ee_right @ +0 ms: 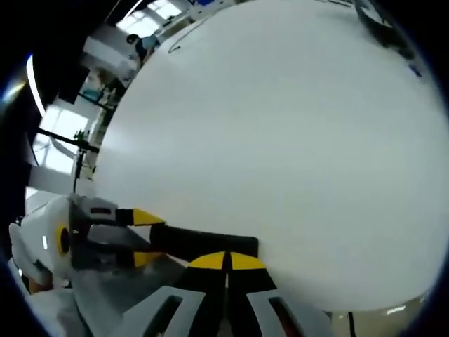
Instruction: Press the specified remote control buttons in sequence, fully releasing each button before pressing the next.
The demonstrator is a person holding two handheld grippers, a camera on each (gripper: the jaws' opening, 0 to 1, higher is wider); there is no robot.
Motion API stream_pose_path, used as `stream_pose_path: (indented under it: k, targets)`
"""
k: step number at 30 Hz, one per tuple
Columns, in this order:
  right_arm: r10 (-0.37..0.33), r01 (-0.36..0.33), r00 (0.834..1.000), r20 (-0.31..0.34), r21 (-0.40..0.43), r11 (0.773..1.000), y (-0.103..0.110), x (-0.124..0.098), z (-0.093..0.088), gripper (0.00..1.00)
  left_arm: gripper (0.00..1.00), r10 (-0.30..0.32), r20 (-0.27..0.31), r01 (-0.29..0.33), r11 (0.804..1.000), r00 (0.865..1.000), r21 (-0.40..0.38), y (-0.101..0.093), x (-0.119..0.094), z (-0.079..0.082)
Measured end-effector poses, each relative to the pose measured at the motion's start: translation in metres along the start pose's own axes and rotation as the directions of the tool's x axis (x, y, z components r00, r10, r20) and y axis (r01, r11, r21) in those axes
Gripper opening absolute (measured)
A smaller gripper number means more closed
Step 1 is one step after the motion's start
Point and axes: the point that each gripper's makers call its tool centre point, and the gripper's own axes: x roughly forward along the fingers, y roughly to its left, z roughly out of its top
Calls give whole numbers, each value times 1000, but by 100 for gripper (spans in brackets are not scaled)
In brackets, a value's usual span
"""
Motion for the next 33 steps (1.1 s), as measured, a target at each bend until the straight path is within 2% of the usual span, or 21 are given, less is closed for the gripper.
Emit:
stream_pose_path:
  k: [3, 6, 8, 13, 18, 24, 33]
  targets:
    - [-10, 11, 1000, 21, -31, 999, 1, -1, 2, 0, 24, 2, -1, -2, 1000, 1000, -1, 0, 0, 0]
    - [58, -58, 998, 28, -6, 998, 8, -1, 4, 0, 24, 2, 1, -2, 1000, 1000, -3, 0, 0, 0]
    - [63, -63, 998, 27, 1, 998, 8, -1, 3, 0, 24, 2, 2, -2, 1000, 1000, -3, 0, 0, 0]
    - [29, -29, 1000, 2, -3, 1000, 4, 4, -1, 0, 24, 3, 0, -3, 1000, 1000, -5, -1, 0, 0]
    - [47, -47, 999, 5, -27, 999, 9, 3, -1, 0, 24, 4, 4, -4, 1000, 1000, -8, -1, 1, 0]
    - [34, -34, 999, -7, -61, 998, 9, 6, -3, 0, 24, 3, 3, -3, 1000, 1000, -9, -1, 1, 0]
    - [42, -42, 999, -6, -50, 998, 9, 7, -3, 0, 24, 5, 9, -5, 1000, 1000, -9, -1, 1, 0]
